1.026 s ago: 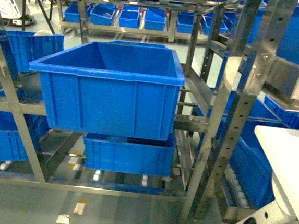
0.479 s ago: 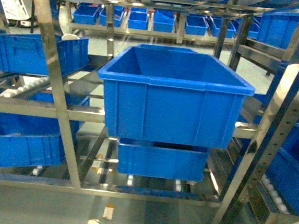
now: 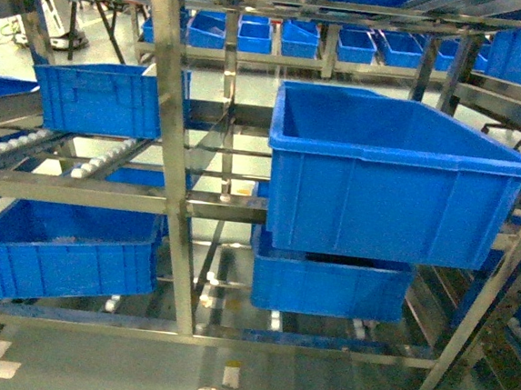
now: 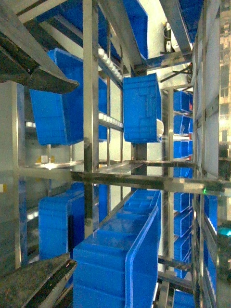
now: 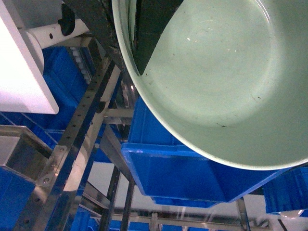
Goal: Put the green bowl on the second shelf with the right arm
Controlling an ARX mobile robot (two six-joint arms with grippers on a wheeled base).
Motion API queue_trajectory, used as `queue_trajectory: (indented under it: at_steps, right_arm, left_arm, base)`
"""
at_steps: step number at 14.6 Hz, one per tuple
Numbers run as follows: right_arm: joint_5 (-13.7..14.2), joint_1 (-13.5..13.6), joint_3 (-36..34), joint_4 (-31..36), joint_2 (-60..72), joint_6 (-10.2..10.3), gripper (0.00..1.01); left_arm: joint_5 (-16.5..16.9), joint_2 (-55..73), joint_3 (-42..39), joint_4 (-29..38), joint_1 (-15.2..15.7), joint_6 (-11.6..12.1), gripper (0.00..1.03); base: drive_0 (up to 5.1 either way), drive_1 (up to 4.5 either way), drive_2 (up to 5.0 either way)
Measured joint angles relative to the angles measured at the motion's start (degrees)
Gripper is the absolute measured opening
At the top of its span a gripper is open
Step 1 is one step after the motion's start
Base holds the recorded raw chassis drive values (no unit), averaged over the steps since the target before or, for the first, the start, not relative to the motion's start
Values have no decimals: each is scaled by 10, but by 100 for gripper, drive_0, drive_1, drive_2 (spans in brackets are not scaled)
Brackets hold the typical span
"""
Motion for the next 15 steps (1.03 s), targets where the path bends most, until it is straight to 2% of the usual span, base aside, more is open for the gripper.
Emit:
queue_trajectory:
  at_steps: [3, 4, 15]
  right_arm:
    - [-6, 4, 0, 3, 0, 0, 2]
    - [1, 2, -2, -2, 0, 0, 2]
    - [0, 3, -3, 0, 0, 0, 2]
  left_arm:
    - [-4, 0, 0, -1, -1, 0, 98]
    - [-2, 0, 0, 0, -1, 0, 98]
    - [-1, 0, 0, 0, -1, 0, 98]
  base:
    - [0, 0, 0]
    - [-18, 416, -451]
    - [5, 438, -428]
